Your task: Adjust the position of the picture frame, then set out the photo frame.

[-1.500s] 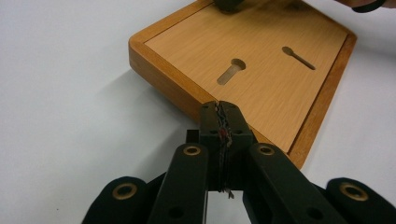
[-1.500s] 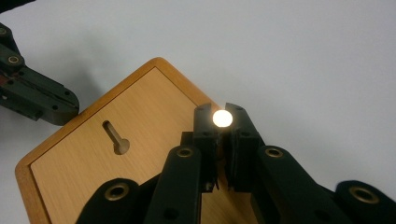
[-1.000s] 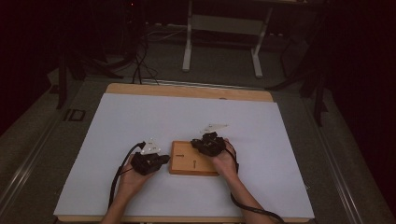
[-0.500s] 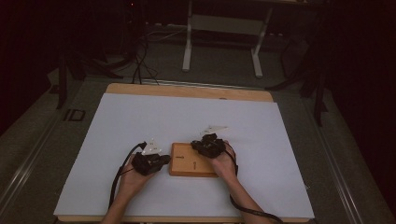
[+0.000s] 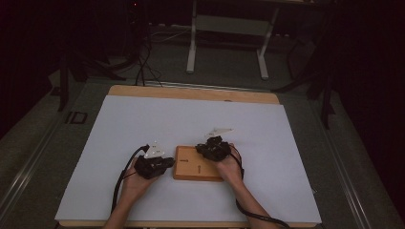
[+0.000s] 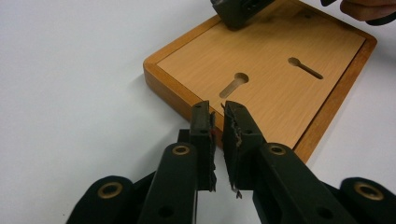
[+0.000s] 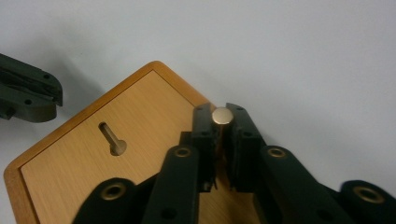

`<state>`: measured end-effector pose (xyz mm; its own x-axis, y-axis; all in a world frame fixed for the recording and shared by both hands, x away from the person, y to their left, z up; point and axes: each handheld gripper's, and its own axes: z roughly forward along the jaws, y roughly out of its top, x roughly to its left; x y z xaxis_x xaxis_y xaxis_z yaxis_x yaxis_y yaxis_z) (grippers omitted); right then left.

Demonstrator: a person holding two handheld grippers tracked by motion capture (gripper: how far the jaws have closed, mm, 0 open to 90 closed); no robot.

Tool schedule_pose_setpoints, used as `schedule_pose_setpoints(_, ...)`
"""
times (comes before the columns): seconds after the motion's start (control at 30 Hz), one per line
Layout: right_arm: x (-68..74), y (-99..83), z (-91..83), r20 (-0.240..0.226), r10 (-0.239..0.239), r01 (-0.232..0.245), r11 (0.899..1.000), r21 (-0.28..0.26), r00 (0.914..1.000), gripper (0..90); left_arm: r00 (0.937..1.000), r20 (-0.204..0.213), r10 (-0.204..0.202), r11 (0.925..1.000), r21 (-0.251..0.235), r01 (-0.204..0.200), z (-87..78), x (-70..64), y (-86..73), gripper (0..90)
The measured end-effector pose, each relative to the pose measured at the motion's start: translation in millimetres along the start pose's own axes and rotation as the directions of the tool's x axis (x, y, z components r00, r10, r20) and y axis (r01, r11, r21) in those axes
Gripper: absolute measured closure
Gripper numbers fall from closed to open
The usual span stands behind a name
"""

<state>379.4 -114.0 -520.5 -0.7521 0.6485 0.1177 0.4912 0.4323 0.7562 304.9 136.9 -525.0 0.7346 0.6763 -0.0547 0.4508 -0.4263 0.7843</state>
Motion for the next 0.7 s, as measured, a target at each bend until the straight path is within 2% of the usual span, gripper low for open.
schedule_pose_setpoints(0.13,-1.0,0.2,-5.7,-0.016,-0.026,0.025,1.000,-0.009,0.9995,70.8,1.0000,0.000,-0.001,1.0000,-0.006,0.001,0.7,1.2,0.1,79.8)
schedule_pose_setpoints(0.3,1.1,1.7,-13.7,-0.029,-0.050,0.049,0.999,-0.017,0.9983,65.3,1.0000,-0.007,-0.004,0.9999,-0.011,0.004,0.7,1.6,0.0,78.4)
schedule_pose_setpoints(0.43,3.2,-0.6,-19.1,-0.010,-0.078,0.077,0.997,-0.007,0.9969,62.7,0.9995,0.016,-0.028,0.9985,-0.046,0.029,-2.9,2.6,0.9,78.3)
schedule_pose_setpoints(0.63,-0.6,-8.6,-28.8,-0.008,-0.076,0.076,0.997,-0.018,0.9971,60.4,0.9994,0.010,-0.033,0.9976,-0.060,0.033,-5.2,4.0,1.5,77.2)
schedule_pose_setpoints(0.7,-3.9,-16.1,-37.1,0.001,-0.086,0.086,0.996,-0.024,0.9963,57.7,0.9993,0.000,-0.037,0.9972,-0.064,0.037,-5.5,4.6,1.5,75.3)
